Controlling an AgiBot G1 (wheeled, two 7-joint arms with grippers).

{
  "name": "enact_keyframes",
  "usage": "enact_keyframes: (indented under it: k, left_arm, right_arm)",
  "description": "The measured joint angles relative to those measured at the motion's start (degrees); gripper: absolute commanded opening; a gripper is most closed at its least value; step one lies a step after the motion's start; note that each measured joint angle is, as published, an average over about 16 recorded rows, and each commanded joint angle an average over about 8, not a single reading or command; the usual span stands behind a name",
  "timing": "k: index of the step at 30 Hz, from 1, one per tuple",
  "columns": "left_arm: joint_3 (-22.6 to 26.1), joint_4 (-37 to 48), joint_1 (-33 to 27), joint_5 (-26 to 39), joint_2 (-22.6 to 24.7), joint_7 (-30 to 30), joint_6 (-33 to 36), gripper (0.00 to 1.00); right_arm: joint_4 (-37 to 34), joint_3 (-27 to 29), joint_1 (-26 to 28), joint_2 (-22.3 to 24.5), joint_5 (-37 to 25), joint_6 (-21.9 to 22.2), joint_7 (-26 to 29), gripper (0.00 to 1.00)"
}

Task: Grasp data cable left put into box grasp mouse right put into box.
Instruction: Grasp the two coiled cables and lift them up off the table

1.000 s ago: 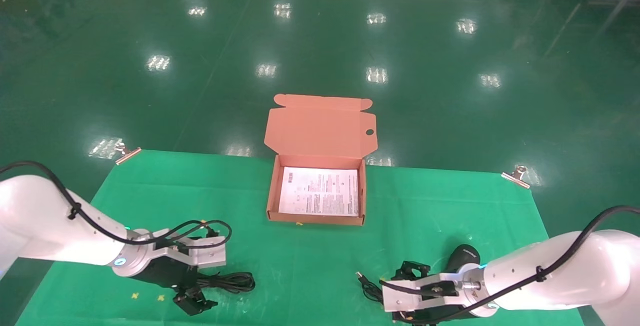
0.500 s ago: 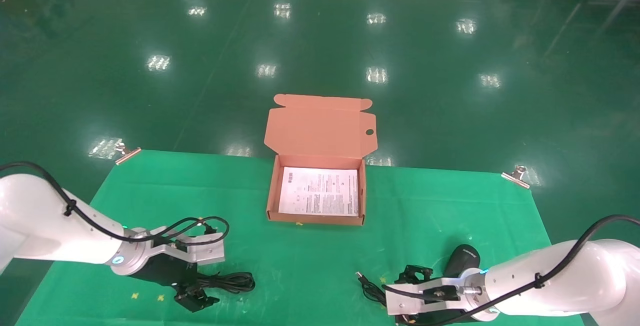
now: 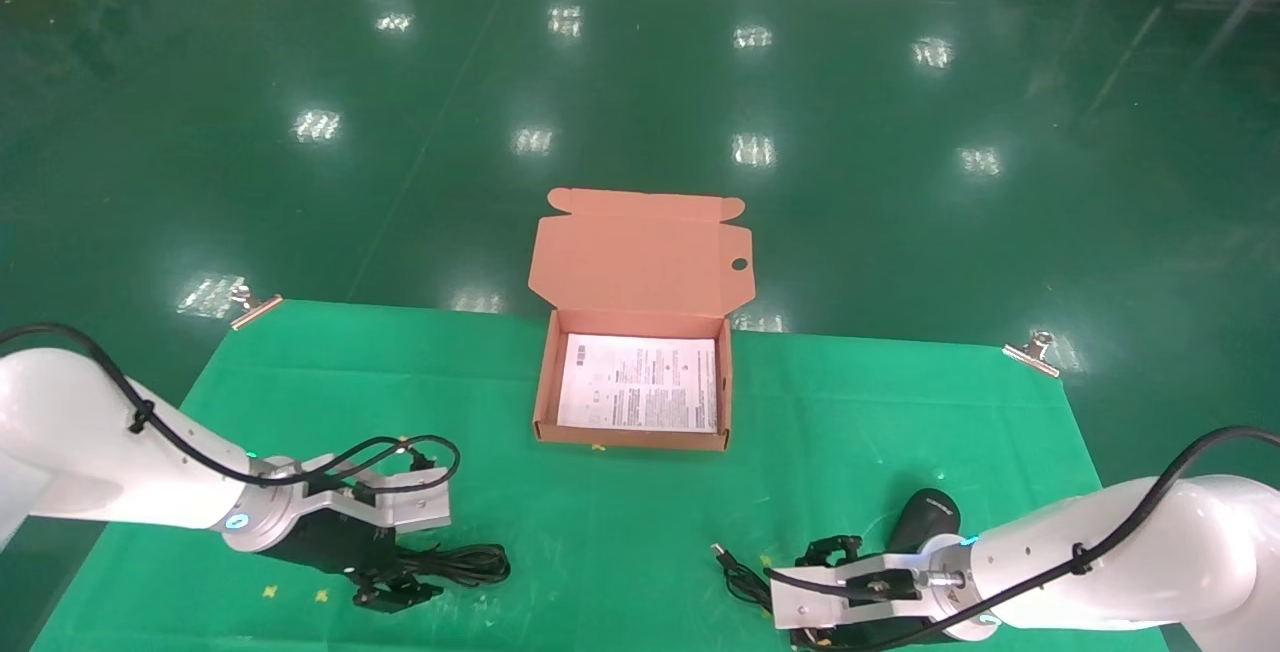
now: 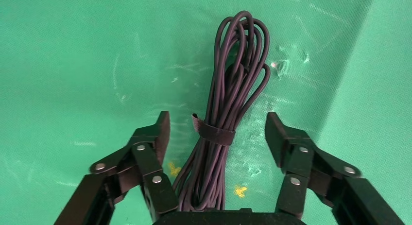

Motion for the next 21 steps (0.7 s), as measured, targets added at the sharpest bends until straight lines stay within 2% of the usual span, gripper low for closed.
enact_keyframes:
  k: [21]
  left_arm:
    - [0.07, -0.4, 0.06, 0.1, -0.08, -0.07, 0.13, 0.0]
  right_arm:
    - [0.22, 0.06, 0.08, 0.08, 0.11, -0.18, 0.06, 0.0]
